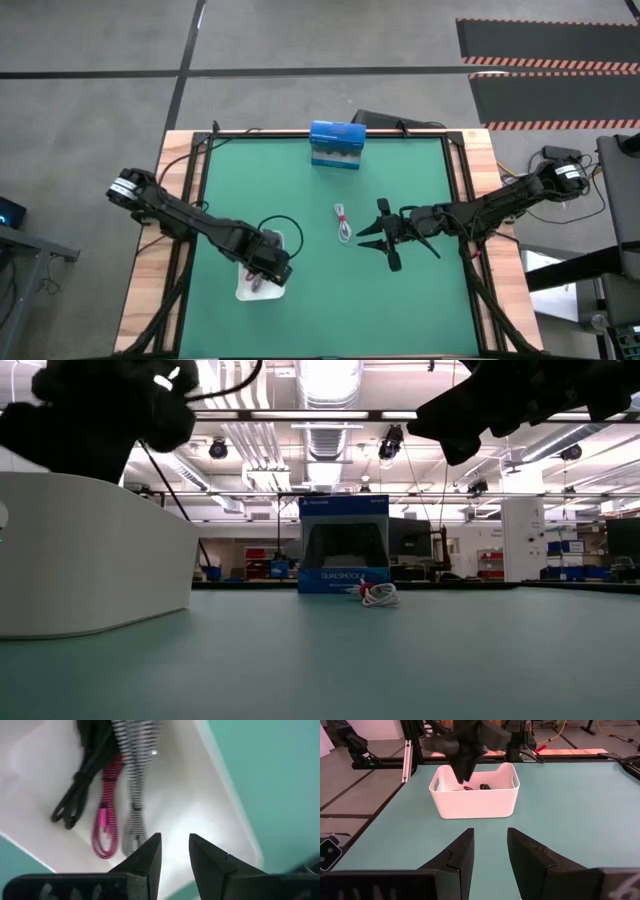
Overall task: Pick and place USB-C Cables
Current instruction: Put the white charger cable into the white bin
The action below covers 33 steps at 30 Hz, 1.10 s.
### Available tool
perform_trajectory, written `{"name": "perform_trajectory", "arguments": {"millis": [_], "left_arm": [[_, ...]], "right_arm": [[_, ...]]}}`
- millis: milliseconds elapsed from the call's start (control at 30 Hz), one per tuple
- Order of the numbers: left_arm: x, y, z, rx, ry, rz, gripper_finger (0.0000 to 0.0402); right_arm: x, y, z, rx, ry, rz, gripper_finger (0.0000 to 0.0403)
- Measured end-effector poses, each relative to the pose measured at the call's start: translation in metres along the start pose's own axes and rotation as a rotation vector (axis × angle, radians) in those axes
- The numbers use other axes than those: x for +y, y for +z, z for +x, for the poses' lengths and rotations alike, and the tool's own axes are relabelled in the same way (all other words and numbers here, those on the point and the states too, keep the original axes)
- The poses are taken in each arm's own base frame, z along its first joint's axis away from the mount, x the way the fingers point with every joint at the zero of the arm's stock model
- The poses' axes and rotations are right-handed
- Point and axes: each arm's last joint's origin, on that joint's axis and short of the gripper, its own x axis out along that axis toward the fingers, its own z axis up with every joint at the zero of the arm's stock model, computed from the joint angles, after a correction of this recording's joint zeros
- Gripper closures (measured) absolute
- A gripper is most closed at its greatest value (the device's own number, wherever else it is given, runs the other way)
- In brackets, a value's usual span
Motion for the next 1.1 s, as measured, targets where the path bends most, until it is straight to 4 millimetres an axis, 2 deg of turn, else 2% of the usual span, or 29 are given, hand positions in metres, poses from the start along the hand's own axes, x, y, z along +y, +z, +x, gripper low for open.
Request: {"name": "perform_trajectory", "arguments": {"millis": [267,533,667,800,1100], "left_arm": [[-0.021,0.001,-0.033,-0.081,-0.123,0.189,0.0320],[-0.040,0.005,-0.063,-0.332,-0.190,0.438,0.0320],[-0.049,0.006,-0.066,-0.465,-0.218,0.653,0.0320],[-0.055,0.004,-0.059,-0.564,-0.239,0.857,0.0320],[-0.059,-0.012,-0.044,-0.789,-0.219,1.149,0.0320]], "right_arm": [[0.000,0.001,0.000,-0.007,0.000,0.019,0.0296],[0.000,0.001,0.000,-0.007,0.000,0.047,0.0296],[0.000,0.001,0.000,-0.007,0.000,0.062,0.0296],[0.000,0.001,0.000,-0.007,0.000,0.082,0.0296],[0.009,-0.009,0.005,0.054,0.025,0.083,0.0296]]}}
